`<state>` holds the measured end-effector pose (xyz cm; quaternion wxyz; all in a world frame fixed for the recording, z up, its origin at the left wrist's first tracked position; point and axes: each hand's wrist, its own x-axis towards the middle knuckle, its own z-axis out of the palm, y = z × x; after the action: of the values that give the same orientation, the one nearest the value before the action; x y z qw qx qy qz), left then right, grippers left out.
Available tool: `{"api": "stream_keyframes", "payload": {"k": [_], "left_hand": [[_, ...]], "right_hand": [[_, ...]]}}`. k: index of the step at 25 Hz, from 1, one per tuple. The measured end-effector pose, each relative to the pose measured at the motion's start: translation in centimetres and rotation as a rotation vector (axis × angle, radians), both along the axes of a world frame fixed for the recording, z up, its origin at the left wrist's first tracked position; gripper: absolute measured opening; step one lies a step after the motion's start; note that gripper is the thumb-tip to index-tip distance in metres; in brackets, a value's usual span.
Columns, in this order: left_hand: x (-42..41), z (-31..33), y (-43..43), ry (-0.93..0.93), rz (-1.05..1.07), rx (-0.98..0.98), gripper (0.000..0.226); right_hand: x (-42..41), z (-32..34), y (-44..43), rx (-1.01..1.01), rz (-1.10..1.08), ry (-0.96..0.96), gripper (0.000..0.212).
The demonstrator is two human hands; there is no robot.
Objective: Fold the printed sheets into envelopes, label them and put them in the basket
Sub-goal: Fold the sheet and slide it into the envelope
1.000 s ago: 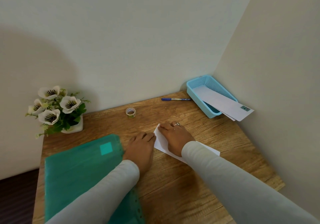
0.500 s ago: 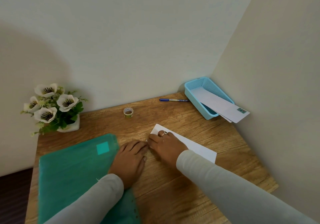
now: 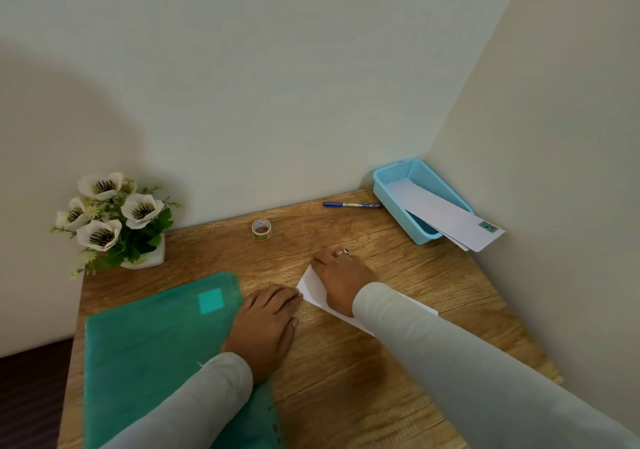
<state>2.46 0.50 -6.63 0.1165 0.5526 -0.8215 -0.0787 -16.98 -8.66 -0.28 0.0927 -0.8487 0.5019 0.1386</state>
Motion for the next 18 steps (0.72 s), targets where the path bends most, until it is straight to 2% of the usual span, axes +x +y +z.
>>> {"api": "stream_keyframes", "payload": {"k": [4,7,11,15,18], "left_hand": [[0.1,-0.2,-0.2,0.012,0.005,-0.007,0.049],[0.0,-0.1,-0.2,0.018,0.001,0.002,0.047],[0.0,-0.2,0.0,0.01,0.006,0.008,0.048],[0.0,-0.1,-0.2,0.017,0.008,-0.002,0.046],[-0.1,-0.2,-0.1,0.008,0.009,0.005,0.045]], "right_hand": [[0.9,-0.9,2.6,-0.032,0.141,-0.041,0.062],[0.0,-0.8,2.3,-0.021,0.093,-0.085,0.064],[0.0,-0.1,0.7,0.008,-0.016,-0.027,0.071],[0.9,-0.9,2.8,-0.003,0.103,-0.083,0.057],[0.1,-0.8,2.7,0.007,0.057,-0.093,0.065]]}}
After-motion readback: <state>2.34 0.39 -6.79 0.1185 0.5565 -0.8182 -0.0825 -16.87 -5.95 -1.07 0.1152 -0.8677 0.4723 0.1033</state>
